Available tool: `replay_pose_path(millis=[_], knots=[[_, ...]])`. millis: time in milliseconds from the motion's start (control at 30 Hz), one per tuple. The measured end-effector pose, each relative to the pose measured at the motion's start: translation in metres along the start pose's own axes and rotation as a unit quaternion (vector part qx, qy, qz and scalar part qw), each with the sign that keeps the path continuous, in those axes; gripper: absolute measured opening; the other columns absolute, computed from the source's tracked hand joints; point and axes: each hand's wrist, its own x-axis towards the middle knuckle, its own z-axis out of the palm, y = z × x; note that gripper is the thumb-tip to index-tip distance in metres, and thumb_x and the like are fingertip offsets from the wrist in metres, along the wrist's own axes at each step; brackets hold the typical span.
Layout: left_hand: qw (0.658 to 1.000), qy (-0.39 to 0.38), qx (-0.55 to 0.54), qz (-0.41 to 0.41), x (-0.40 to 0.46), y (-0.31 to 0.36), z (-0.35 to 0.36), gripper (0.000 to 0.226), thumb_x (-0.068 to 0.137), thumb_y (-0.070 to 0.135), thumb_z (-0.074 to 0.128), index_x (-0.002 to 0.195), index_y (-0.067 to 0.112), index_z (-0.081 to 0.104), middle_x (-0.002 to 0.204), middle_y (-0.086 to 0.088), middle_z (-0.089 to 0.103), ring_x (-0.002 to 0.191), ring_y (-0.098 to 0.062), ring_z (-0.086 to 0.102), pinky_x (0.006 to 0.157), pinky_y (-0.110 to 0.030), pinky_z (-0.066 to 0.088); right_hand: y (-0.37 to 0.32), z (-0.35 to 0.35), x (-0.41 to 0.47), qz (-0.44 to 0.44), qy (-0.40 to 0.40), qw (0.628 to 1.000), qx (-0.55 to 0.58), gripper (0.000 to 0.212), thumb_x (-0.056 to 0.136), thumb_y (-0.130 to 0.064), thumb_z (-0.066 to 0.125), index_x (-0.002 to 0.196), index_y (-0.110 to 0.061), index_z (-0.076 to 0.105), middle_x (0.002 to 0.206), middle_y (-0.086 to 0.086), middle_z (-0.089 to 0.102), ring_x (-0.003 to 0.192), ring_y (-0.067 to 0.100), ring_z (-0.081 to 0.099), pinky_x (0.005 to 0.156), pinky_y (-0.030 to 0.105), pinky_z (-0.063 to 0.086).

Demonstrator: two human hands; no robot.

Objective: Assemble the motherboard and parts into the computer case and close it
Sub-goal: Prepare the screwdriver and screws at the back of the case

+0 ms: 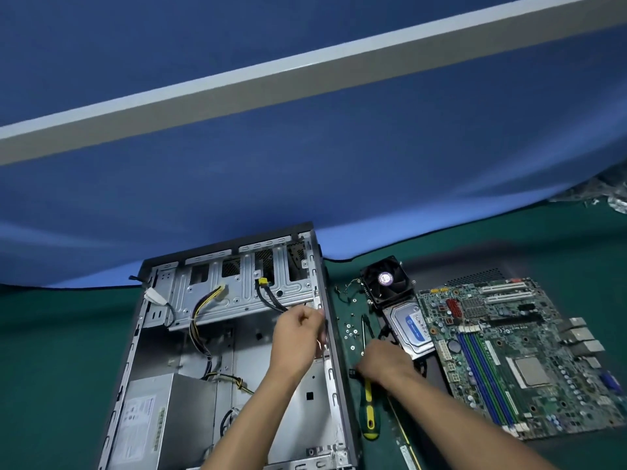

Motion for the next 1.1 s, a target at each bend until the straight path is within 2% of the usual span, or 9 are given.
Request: replay_pose_path(millis=[67,133,333,433,533,700,867,1000,1100], knots=[[1.0,-0.006,-0.006,-0.015,-0.002,0.0,-0.004,0.023,0.094,0.005,0.049,0.074,-0.002,0.059,0.049,-0.002,0.055,0.035,-0.012,0.043,0.035,-0.017,0.028,-0.004,0.011,0.002,0.019,0.011,0.999,-0.045,0.022,0.096,-0.03,0.054,0.107,-0.015,0.064,0.105,-0.003,0.068,0.093,0.014,0.064,0.078,0.024,0.048],[1.0,-0.013,-0.014,-0.024,-0.004,0.0,-0.009,0.022,0.093,0.005,0.05,0.076,0.001,0.063,0.051,-0.003,0.057,0.037,-0.014,0.046,0.037,-0.018,0.03,-0.005,0.018,0.001,0.016,0.04,0.996,-0.08,0.018,0.096,-0.027,0.054,0.107,-0.016,0.064,0.107,-0.004,0.069,0.095,0.013,0.065,0.07,0.021,0.043],[0.998,-0.014,-0.055,-0.039,-0.012,0.005,-0.03,0.017,0.091,0.008,0.059,0.079,0.006,0.071,0.061,-0.008,0.067,0.043,-0.014,0.053,0.039,-0.021,0.038,-0.001,0.015,-0.006,-0.006,0.059,0.998,-0.035,0.009,0.095,-0.015,0.055,0.101,-0.012,0.061,0.092,0.001,0.066,0.077,0.013,0.061,0.059,0.02,0.044],[0.996,-0.007,-0.076,-0.035,-0.013,0.008,-0.042,0.014,0.089,0.008,0.062,0.079,0.005,0.072,0.066,-0.01,0.071,0.045,-0.014,0.057,0.039,-0.022,0.043,-0.001,0.001,-0.019,-0.021,0.085,0.996,-0.024,0.022,0.092,-0.023,0.059,0.073,-0.014,0.054,0.075,-0.002,0.059,0.073,0.016,0.059,0.059,0.023,0.041],[0.993,-0.004,-0.117,-0.034,-0.014,0.015,-0.055,0.01,0.087,0.008,0.066,0.08,0.004,0.071,0.07,-0.011,0.073,0.047,-0.015,0.062,0.04,-0.022,0.047,-0.002,-0.015,-0.04,-0.039,0.134,0.99,0.019,0.034,0.09,-0.034,0.058,0.066,-0.013,0.045,0.065,0.0,0.05,0.065,0.019,0.051,0.057,0.025,0.036],[0.976,-0.041,-0.215,-0.021,-0.025,0.024,-0.087,0.009,0.085,0.011,0.067,0.086,0.002,0.069,0.076,-0.011,0.074,0.053,-0.014,0.066,0.046,-0.023,0.053,-0.022,-0.035,-0.096,-0.162,0.242,0.932,0.216,0.015,0.091,-0.027,0.058,0.084,-0.015,0.061,0.076,0.002,0.062,0.064,0.012,0.049,0.058,0.027,0.036],[0.932,-0.105,-0.345,-0.041,-0.041,0.019,-0.131,0.015,0.094,0.016,0.056,0.088,0.004,0.063,0.076,-0.006,0.074,0.057,-0.013,0.07,0.051,-0.023,0.056,-0.072,-0.029,-0.16,-0.221,0.309,0.871,0.31,0.011,0.091,-0.027,0.061,0.083,-0.02,0.065,0.069,-0.012,0.06,0.06,0.002,0.049,0.055,0.013,0.037],[0.863,-0.154,-0.468,-0.107,-0.055,0.004,-0.171,0.019,0.097,0.016,0.05,0.09,0.002,0.061,0.081,-0.012,0.073,0.061,-0.021,0.071,0.053,-0.029,0.059,-0.115,-0.005,-0.207,-0.255,0.234,0.793,0.502,0.006,0.094,-0.013,0.056,0.09,-0.011,0.06,0.082,0.01,0.062,0.064,0.02,0.067,0.058,0.024,0.053],[0.829,-0.159,-0.521,-0.124,-0.066,-0.007,-0.194,0.018,0.097,0.016,0.05,0.092,0.002,0.06,0.081,-0.015,0.072,0.069,-0.026,0.071,0.058,-0.034,0.06,-0.134,0.018,-0.23,-0.279,0.267,0.832,0.397,0.007,0.092,-0.015,0.059,0.094,-0.02,0.063,0.079,0.0,0.063,0.061,0.007,0.059,0.058,0.017,0.048]])
